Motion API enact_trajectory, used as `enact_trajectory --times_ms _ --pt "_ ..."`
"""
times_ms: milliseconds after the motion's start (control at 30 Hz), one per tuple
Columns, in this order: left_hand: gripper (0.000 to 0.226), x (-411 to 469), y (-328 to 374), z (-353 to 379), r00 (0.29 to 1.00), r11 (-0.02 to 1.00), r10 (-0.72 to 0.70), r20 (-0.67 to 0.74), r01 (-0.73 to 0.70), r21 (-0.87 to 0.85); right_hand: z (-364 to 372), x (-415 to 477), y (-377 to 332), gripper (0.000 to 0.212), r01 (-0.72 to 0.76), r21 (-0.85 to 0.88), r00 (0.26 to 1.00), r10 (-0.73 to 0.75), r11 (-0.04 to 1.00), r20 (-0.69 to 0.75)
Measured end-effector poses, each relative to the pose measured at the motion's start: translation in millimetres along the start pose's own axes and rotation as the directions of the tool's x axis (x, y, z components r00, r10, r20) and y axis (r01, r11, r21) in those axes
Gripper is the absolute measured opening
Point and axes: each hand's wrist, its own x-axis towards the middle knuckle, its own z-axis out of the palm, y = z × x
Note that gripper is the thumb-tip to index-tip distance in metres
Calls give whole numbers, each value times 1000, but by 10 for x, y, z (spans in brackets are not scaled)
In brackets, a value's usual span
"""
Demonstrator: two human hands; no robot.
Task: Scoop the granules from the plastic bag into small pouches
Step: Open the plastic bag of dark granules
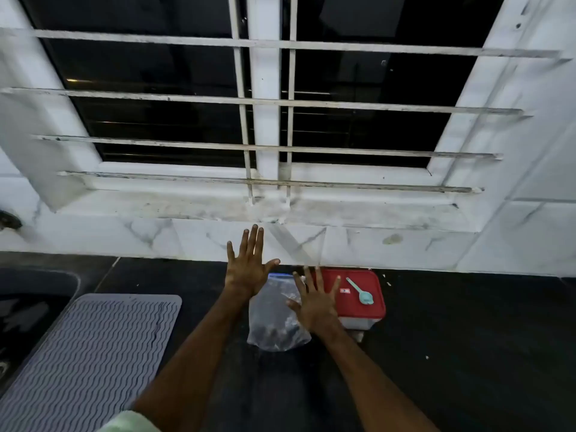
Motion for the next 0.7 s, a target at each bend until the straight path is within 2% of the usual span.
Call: enact_trajectory --times_ms 100,133,233,400,500,600,700 --pt "103 65 22 81 1000 1000 3 2 -3 18 46 17 69 81 -76 13 997 76 997 -7" --pt "104 69 35 111 1000 1000 2 27 -2 15 36 -3 94 78 -99 9 994 98 995 50" --pt "101 69 129 190 998 999 9 58 -11 37 53 15 211 67 -88 1 996 88 996 -4" --pt "96 12 168 352 995 1000 11 94 -12 7 -4 -24 496 69 -84 -13 996 84 996 -14" --pt "93 -16 150 475 994 999 -22 110 18 37 -62 18 558 71 -41 -62 992 33 997 -125" --pt "92 -57 136 611 988 999 -39 151 34 35 -108 150 455 64 74 38 983 -67 997 -171" --pt "89 -81 144 727 980 998 -54 191 50 27 -97 324 232 60 73 397 993 -31 915 -113"
